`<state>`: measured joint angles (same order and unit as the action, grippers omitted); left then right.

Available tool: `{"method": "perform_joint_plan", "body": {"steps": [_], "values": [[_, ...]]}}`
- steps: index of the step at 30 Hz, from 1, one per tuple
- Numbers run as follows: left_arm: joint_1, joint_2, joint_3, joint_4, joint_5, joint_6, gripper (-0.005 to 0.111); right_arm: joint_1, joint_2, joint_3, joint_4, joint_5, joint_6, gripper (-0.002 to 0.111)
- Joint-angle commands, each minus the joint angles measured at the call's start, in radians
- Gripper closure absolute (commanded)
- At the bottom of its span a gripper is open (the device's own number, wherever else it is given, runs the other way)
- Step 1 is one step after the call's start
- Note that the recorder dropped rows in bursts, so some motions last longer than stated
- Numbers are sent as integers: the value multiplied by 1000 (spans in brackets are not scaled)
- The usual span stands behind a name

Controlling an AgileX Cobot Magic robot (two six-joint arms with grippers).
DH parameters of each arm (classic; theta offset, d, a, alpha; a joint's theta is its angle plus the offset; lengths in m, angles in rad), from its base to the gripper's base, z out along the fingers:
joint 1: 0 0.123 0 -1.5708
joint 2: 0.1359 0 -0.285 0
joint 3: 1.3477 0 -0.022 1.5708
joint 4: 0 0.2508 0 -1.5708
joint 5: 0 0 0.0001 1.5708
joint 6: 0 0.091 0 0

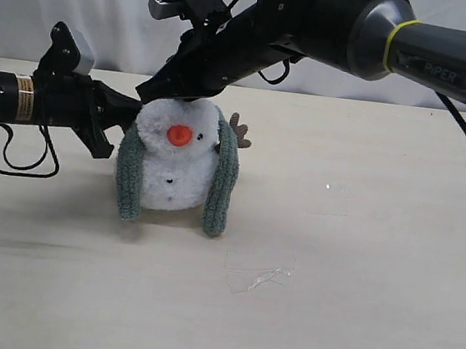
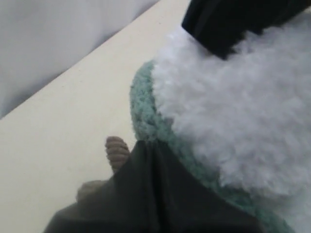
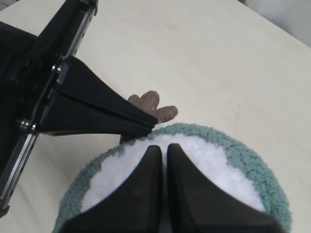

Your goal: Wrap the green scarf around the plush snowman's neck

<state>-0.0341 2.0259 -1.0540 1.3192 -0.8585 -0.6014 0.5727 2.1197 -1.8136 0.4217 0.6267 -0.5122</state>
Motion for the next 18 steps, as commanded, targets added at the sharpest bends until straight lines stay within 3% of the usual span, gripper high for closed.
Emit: {"method": "perform_joint_plan", "body": {"steps": [1, 10, 18], "values": [[-2, -20, -6, -102, -40, 60, 107, 0, 1, 3, -21, 33, -3, 104], [-59, -15, -6, -117, -65, 184, 107, 0, 1, 3, -21, 37, -3, 104], [-88, -9, -6, -148, 92, 216, 107, 0, 1, 3, -21, 36, -1, 104]]}}
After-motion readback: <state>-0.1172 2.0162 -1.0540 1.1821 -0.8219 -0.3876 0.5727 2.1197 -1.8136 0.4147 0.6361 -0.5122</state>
